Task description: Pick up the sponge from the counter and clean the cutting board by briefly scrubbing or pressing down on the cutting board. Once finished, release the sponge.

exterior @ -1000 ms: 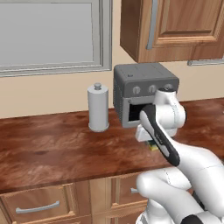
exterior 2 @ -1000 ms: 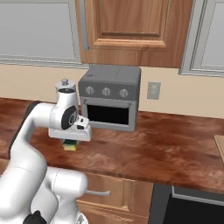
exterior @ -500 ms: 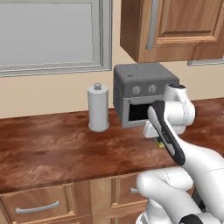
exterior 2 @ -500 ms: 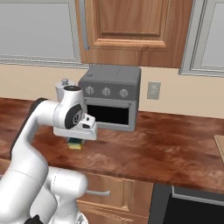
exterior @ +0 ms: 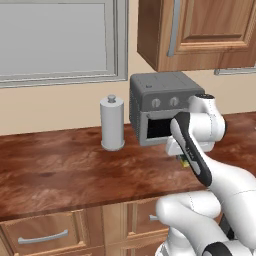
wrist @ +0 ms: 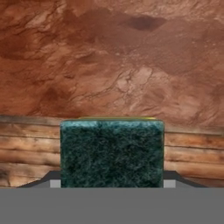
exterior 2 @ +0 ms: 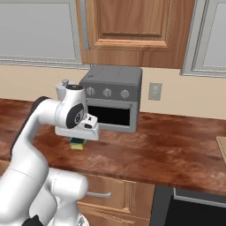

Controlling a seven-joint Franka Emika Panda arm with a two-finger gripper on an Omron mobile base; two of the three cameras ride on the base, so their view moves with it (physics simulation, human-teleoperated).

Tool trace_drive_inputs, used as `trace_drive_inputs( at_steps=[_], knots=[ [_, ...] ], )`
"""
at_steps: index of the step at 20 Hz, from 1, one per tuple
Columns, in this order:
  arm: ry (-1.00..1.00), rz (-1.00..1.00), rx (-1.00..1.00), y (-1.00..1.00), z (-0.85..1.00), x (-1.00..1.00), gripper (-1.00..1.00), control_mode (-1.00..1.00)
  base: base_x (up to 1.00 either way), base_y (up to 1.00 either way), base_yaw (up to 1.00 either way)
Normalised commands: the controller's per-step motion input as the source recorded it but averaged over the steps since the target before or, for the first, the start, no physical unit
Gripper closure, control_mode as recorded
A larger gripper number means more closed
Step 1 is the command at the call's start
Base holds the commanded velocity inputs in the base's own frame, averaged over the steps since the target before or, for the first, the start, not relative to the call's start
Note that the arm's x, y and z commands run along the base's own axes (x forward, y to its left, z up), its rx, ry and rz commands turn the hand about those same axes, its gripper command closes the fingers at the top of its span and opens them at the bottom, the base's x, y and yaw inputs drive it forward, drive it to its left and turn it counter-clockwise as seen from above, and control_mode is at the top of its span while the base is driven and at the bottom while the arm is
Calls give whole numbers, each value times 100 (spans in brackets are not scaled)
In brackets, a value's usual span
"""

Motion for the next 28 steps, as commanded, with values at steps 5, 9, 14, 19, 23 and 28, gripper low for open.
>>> trace_drive_inputs(
  at_steps=[5, 9, 14, 19, 23, 28],
  knots=[
    [0, 0, 0, 0, 0, -8, 100, -100, 0, 0, 0],
    [0, 0, 0, 0, 0, -4, 100, 100, -24, 0, 0],
    [0, 0, 0, 0, 0, 0, 100, 100, -75, -20, 0],
    [0, 0, 0, 0, 0, 0, 100, 100, -17, -63, 0],
    [0, 0, 0, 0, 0, 0, 100, 100, -1, -81, 0],
    [0, 0, 0, 0, 0, 0, 100, 100, 0, -80, 0]
  ],
)
